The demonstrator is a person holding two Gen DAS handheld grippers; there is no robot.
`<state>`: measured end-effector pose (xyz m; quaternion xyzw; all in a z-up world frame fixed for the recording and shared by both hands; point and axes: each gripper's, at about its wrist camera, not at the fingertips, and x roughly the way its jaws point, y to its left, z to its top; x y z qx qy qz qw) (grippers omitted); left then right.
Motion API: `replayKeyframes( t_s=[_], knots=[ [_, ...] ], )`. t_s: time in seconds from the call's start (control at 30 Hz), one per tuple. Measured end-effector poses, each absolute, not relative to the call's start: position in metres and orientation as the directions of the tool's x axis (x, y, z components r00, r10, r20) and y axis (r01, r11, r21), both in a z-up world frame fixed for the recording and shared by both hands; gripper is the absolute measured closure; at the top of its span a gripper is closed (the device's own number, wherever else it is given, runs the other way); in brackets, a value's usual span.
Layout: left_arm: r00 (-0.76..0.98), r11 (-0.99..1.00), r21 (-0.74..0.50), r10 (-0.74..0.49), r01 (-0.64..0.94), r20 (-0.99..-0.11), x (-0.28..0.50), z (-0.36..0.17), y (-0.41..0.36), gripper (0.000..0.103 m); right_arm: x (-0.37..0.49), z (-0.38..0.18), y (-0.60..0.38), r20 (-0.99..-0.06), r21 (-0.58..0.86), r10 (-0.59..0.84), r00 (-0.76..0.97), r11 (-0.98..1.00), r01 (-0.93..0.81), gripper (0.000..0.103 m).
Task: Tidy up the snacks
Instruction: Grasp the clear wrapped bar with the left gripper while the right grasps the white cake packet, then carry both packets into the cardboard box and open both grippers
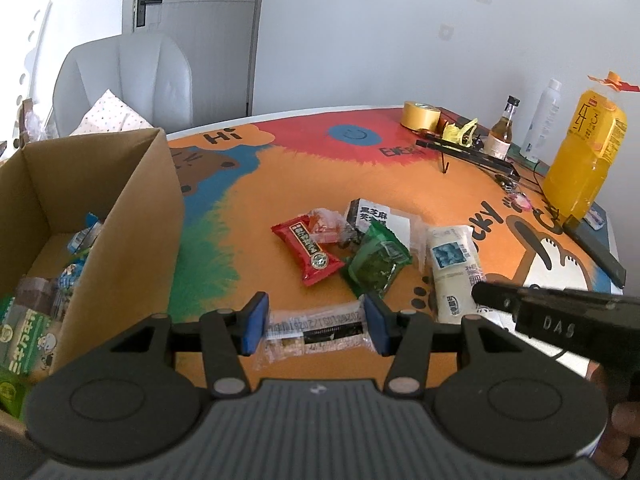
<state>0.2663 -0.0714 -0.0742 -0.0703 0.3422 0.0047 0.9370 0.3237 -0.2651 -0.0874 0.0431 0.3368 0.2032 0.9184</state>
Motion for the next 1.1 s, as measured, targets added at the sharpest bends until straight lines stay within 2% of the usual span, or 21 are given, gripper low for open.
replayKeyframes(
  t_s=[0.13, 0.33, 0.4, 0.57, 0.67, 0.73, 0.83, 1.1],
  knots=[
    [0.764, 0.989, -0.135, -0.038, -0.064, -0.644, 0.268, -0.076, -0.067, 0.052, 0.326, -0.084, -0.258, -0.575, 0.223, 0.407, 0.71, 0.913, -0.343, 0.055],
    [0.754, 0.988, -0.135, -0.034, -0.073, -0.656, 0.272, -0.082, -0.063, 0.052, 0.337, -0.095, -0.241, -0.591, 0.186, 0.377, 0.713, 0.924, -0.334, 0.039],
    [0.751, 0.988, -0.135, -0.032, -0.076, -0.659, 0.274, -0.083, -0.063, 0.052, 0.338, -0.1, -0.237, -0.595, 0.158, 0.352, 0.722, 0.932, -0.325, 0.039],
    [0.745, 0.987, -0.14, -0.037, -0.077, -0.666, 0.277, -0.087, -0.061, 0.052, 0.344, -0.112, -0.232, -0.623, 0.13, 0.314, 0.717, 0.945, -0.3, 0.041],
    [0.744, 0.987, -0.145, -0.042, -0.074, -0.666, 0.278, -0.087, -0.061, 0.052, 0.341, -0.113, -0.226, -0.623, 0.054, 0.264, 0.737, 0.954, -0.296, 0.053],
    [0.745, 0.987, -0.146, -0.044, -0.072, -0.665, 0.277, -0.086, -0.061, 0.052, 0.34, -0.111, -0.225, -0.626, 0.029, 0.248, 0.739, 0.955, -0.296, 0.064],
    [0.749, 0.987, -0.147, -0.046, -0.069, -0.661, 0.274, -0.084, -0.06, 0.052, 0.337, -0.109, -0.23, -0.624, 0.022, 0.242, 0.743, 0.956, -0.292, 0.072],
    [0.769, 0.987, -0.144, -0.041, -0.066, -0.638, 0.265, -0.07, -0.062, 0.052, 0.327, -0.1, -0.243, -0.597, 0.09, 0.294, 0.746, 0.949, -0.302, 0.079]
  ],
)
